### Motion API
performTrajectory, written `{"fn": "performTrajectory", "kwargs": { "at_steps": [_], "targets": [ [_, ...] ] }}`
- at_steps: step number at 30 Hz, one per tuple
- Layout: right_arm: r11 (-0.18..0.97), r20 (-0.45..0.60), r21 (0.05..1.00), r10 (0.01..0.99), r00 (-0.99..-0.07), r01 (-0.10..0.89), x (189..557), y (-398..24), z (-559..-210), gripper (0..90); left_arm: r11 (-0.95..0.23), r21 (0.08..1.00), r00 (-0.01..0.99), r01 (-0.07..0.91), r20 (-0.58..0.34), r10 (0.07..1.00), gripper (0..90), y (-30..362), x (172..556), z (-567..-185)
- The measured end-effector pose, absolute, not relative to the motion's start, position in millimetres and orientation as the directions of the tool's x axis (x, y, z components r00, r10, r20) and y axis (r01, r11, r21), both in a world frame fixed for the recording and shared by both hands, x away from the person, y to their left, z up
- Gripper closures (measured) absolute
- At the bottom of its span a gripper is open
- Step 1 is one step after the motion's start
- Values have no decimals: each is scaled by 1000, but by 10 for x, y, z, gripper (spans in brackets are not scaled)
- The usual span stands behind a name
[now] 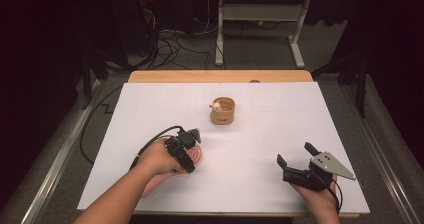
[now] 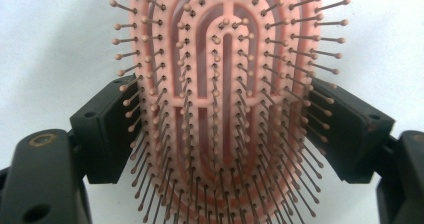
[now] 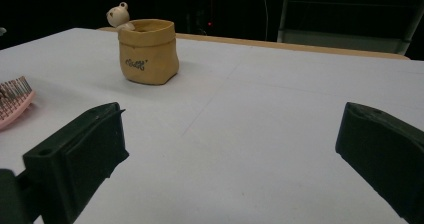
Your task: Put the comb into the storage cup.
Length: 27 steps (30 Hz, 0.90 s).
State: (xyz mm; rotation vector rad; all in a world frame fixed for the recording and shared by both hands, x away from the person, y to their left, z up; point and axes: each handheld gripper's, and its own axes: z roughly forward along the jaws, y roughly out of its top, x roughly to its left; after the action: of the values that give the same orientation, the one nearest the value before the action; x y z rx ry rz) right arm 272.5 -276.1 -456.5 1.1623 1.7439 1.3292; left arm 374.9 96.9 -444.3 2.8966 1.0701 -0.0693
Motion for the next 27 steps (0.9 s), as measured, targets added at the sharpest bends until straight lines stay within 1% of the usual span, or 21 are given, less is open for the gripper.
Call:
{"fn": "performTrajectory", "kwargs": {
  "at_steps": [3,11,15,22,27],
  "targets": [
    [94,19,961,917,-398,261,2727,-2760,-4566,2,-760,35,761,648,-62,646,200,973,3744,-4432],
    [94,19,961,918,-397,261,2725,-2759,-4566,2,-752,78,756,654,-70,651,201,1012,3736,-4349],
    [92,20,961,917,-397,262,2725,-2759,-4567,2,-748,126,758,652,-67,649,200,1057,3722,-4282],
    [93,19,961,918,-396,260,2723,-2758,-4566,2,-733,183,753,655,-81,653,201,1152,3712,-4171],
    [91,21,961,918,-396,262,2724,-2759,-4567,2,-722,247,755,646,-71,652,201,1219,3677,-4076]
  ]
}}
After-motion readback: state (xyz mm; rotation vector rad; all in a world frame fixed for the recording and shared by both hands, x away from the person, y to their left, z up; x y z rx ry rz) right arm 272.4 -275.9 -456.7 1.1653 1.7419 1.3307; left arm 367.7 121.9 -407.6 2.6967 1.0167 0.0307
